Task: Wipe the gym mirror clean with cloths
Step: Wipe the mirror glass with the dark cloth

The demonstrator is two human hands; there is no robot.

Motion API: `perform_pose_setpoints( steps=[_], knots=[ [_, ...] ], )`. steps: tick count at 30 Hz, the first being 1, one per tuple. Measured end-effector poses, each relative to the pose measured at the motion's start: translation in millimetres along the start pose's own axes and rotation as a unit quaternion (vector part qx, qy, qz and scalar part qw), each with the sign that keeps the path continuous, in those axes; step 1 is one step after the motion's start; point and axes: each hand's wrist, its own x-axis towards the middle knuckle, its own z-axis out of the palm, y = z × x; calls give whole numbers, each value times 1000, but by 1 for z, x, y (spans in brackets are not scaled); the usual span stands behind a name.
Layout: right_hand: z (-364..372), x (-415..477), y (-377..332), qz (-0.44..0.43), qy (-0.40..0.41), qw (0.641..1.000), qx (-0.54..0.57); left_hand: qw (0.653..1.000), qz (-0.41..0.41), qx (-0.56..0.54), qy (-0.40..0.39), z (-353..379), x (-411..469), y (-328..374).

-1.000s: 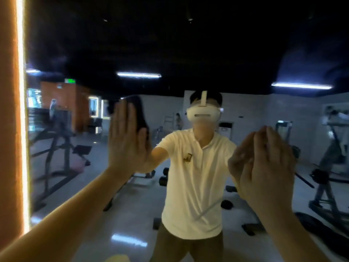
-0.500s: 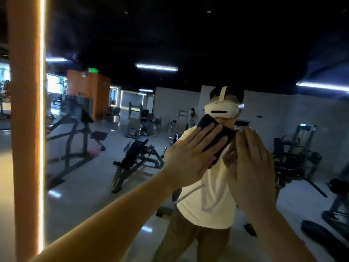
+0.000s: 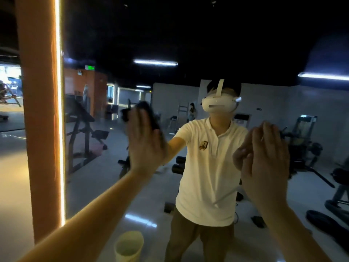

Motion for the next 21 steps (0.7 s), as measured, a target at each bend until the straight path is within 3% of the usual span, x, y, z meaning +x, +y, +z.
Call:
perform_pose_setpoints(
  steps=[3, 5, 7, 8, 11, 13, 15, 18, 19, 21],
  knots=[
    [4, 0, -3, 10, 0, 1000, 19, 989, 134, -26, -59, 18, -15, 82],
    [6, -1, -2, 16, -2, 1000, 20, 956, 271, -42, -103, 21, -25, 120],
    [6, -2, -2, 23, -2, 999, 22, 916, 380, -11, -124, 23, -26, 118],
    [5, -2, -4, 25, 3, 999, 30, 914, 388, 6, -117, 22, -21, 107],
    [3, 0, -21, 8, 18, 999, 47, 963, 257, -1, -81, 13, -5, 44],
    [7, 1, -35, -14, 14, 999, 37, 986, 166, -4, -14, -1, -6, -12],
    [15, 1, -43, -21, 9, 1000, 21, 993, 111, 5, 42, -14, -12, -74],
    [23, 0, -45, -20, 9, 1000, 6, 998, -56, -28, 32, -23, -17, -102],
    [23, 0, -44, -24, 9, 1000, 5, 996, -74, -32, 23, -18, -18, -93],
    [20, 0, -39, -38, 0, 999, 4, 1000, -9, -20, 7, -1, -29, -56]
  ],
)
